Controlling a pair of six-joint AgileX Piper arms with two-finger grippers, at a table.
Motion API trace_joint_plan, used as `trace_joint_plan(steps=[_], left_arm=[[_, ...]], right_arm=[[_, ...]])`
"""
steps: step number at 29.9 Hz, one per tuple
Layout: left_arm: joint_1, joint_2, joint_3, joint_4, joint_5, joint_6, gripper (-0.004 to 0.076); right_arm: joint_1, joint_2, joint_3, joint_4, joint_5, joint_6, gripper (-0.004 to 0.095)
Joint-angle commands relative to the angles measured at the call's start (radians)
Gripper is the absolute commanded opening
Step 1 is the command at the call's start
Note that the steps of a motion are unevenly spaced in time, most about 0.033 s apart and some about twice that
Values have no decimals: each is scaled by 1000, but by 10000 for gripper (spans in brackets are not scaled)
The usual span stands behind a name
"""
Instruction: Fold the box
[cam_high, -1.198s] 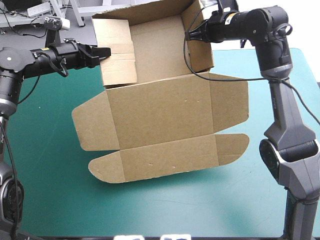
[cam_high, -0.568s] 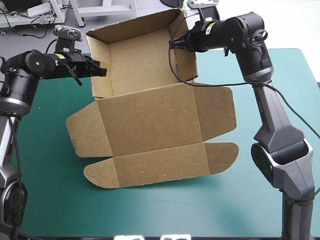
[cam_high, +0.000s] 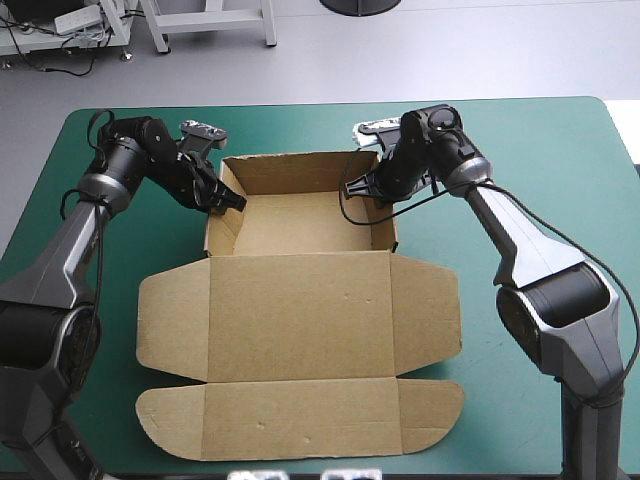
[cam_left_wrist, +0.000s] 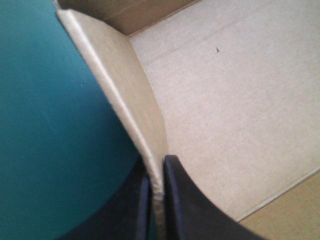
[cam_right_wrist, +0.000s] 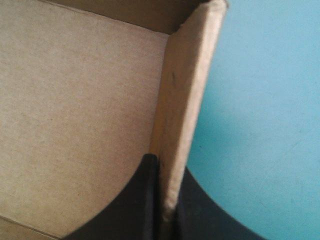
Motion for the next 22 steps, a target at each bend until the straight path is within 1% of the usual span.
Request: trace_joint_plan(steps=[1,3,6,12,15,16,18,21,22], left_arm=[[-11,-23,-31,-41,-53,17,-6],[-11,-1,-31,-24,-58,13,-6],[-11,23,-31,5,-64,9,-6],[-11,47,-31,3,-54,9,-5],[-11,47,-31,29,-47,11,3],[-11,47,-31,39,-43,11,15],[-11,47,-31,52,-30,11,67],[-11,48,-31,58,-6,11,179],[-11,49,-31,58,-4,11,232]], right_arm=[[12,-60,59,-2,-44,-71,-20],[12,-60,103,-2,-93,-79,-20],[12,-60,136,-6,-132,-110,-20],[12,-60,140,-76,-161,-175,-19],[12,-60,140,-133,-161,-185,-8],[12,-60,140,-143,-161,-185,8],[12,-60,140,-174,-159,-185,79],[12,-60,140,-187,-157,-183,209],[12,-60,140,-188,-157,-181,250]])
